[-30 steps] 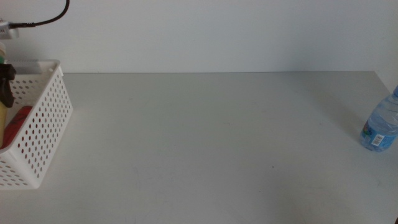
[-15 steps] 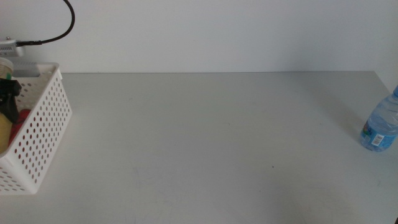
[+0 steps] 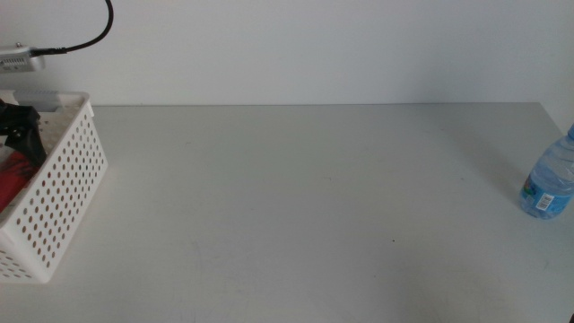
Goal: Use arms to grab the bottles and put them into the dustbin to the left of the table.
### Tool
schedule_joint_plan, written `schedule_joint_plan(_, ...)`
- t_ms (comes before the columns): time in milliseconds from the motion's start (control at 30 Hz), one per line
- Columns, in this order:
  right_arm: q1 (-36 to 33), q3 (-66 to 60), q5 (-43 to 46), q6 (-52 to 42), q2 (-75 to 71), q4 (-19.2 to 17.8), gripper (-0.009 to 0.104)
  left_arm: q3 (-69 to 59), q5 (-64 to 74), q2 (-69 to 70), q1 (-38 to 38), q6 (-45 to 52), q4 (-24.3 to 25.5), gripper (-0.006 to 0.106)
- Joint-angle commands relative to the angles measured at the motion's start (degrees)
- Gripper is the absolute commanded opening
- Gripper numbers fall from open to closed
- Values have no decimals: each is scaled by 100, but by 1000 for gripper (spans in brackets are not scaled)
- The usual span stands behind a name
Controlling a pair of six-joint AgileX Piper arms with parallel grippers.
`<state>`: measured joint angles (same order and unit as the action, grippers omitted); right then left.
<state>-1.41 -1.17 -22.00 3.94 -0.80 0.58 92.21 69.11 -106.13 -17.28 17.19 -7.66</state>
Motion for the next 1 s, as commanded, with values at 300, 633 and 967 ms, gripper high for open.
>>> schedule_joint_plan(300, 25, 6, 354, -56, -118, -58, 69, 696, -173, 1060, 79, 832, -2149, 94)
schedule_joint_plan(633, 25, 6, 354, -56, -118, -58, 69, -613, -637, 2186, 596, 2496, -4524, 94)
schedule_joint_plan(967, 25, 6, 354, -56, -118, -58, 69, -3295, -5372, 4480, 3508, 3062, -4141, 93)
